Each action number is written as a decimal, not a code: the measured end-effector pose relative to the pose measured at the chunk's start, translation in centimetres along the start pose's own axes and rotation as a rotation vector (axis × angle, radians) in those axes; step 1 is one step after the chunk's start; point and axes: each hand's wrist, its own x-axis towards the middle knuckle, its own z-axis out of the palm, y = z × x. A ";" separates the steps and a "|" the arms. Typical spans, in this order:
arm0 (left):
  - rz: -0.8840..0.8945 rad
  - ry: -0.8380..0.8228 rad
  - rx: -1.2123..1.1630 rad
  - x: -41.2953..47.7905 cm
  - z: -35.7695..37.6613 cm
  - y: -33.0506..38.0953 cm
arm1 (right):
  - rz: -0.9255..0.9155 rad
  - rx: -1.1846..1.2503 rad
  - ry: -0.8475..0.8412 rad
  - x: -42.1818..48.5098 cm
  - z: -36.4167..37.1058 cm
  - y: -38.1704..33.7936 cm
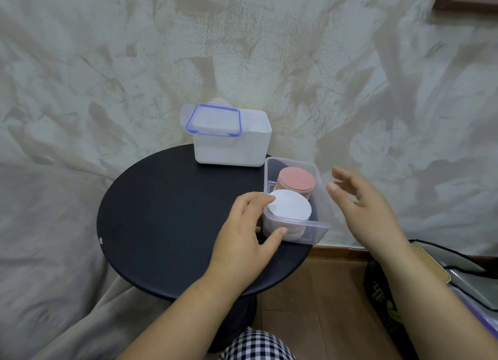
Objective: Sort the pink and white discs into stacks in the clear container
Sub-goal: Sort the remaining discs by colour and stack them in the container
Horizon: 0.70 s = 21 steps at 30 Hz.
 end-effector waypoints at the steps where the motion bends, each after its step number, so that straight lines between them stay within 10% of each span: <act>1: -0.015 0.003 -0.022 0.0 0.0 0.0 | 0.072 0.073 -0.041 -0.3 0.3 0.4; 21: -0.282 0.172 -0.244 -4.0 -6.9 -1.6 | 0.041 0.513 -0.385 -8.5 7.0 -1.8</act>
